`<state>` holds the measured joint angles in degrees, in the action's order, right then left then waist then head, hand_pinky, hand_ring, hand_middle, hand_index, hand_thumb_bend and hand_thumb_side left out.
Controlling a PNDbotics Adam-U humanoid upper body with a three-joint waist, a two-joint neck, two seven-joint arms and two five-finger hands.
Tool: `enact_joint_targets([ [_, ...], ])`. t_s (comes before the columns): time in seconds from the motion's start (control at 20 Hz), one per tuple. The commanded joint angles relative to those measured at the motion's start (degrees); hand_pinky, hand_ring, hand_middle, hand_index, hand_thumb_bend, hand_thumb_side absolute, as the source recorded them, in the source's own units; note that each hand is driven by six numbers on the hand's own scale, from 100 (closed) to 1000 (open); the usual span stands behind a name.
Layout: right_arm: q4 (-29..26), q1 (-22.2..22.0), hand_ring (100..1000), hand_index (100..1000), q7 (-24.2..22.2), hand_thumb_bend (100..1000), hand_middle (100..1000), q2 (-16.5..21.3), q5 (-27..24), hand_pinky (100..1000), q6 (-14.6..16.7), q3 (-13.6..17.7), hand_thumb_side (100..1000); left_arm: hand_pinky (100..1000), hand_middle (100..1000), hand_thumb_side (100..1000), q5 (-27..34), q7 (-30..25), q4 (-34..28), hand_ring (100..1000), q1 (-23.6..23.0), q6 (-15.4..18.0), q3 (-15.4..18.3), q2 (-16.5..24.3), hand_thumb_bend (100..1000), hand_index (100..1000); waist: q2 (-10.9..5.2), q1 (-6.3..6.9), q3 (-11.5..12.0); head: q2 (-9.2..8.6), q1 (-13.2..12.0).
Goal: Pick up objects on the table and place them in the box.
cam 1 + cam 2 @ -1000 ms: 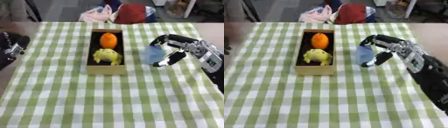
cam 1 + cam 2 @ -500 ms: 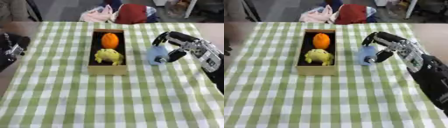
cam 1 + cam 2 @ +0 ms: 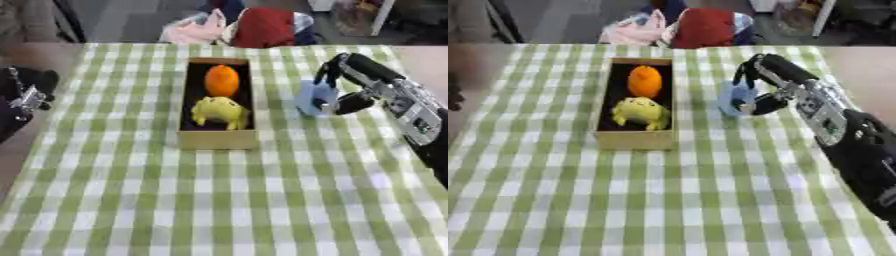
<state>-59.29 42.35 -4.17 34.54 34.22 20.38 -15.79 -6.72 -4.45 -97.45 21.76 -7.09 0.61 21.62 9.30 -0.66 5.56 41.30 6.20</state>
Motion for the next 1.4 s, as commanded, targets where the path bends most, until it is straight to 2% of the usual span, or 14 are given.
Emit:
enact_joint_targets([
  [0.05,-0.38,0.88,558,605,1.77,366,321,1.02,-0.08,603,0.1,0.8,100,539,510,687,0.18,-0.18,-0.88,550,0.59,0.13,0.53,0.57,584,642,-0.84,0.13,0.05,0.2,-0.03],
  [0.25,-0.8,0.92,552,599,2.14,352,316,1.11,-0.34,601,0.27,0.7,100,540,510,688,0.19,-0.2,-0.87,550,0.57,0.11,0.53,0.54,579,642,-0.86,0.11,0.02,0.18,-0.02],
  [0.5,-2.32,0.94,563,614,1.66,381,335,1.48,-1.31,611,0.22,0.49,100,540,510,689,0.16,-0.21,-0.81,549,0.5,0.06,0.51,0.51,576,642,-0.91,0.04,-0.05,0.09,0.02],
  [0.6,-3.01,0.96,594,671,1.26,430,424,1.61,-1.19,631,0.39,0.42,127,540,510,690,0.15,-0.24,-0.83,549,0.48,0.07,0.5,0.49,575,642,-0.9,0.03,-0.03,0.07,-0.03],
  [0.65,-3.41,0.92,643,735,1.11,461,520,1.71,-0.99,652,0.49,0.4,229,540,510,691,0.15,-0.24,-0.84,549,0.47,0.07,0.51,0.48,574,642,-0.89,0.03,-0.03,0.06,-0.07],
  [0.75,-3.79,0.85,721,808,-0.02,495,633,2.0,0.02,689,0.69,-0.01,338,540,510,691,0.12,-0.28,-0.81,547,0.44,0.04,0.51,0.49,574,642,-0.87,0.01,-0.04,0.1,-0.05],
  [0.8,-3.66,0.77,782,860,-0.84,524,731,2.14,0.75,728,0.77,-0.26,410,540,510,692,0.11,-0.32,-0.81,546,0.43,0.05,0.48,0.48,574,642,-0.86,-0.01,-0.03,0.11,-0.02],
  [0.95,-2.18,0.83,877,922,-3.69,569,850,2.35,3.02,814,1.06,-0.57,499,540,510,692,0.09,-0.4,-0.81,546,0.41,0.04,0.47,0.46,573,642,-0.89,-0.04,-0.01,0.19,-0.07],
  [1.15,0.43,1.26,924,941,-7.63,586,895,2.29,6.17,858,1.69,0.35,526,541,509,693,0.08,-0.54,-0.79,546,0.36,0.06,0.45,0.45,572,643,-0.95,0.01,0.04,0.24,-0.13],
  [1.4,1.39,1.52,926,944,-12.93,599,890,2.16,7.31,862,2.19,1.92,548,541,509,694,0.1,-0.63,-0.8,546,0.28,0.09,0.47,0.44,572,643,-0.96,0.13,0.0,0.29,-0.15],
])
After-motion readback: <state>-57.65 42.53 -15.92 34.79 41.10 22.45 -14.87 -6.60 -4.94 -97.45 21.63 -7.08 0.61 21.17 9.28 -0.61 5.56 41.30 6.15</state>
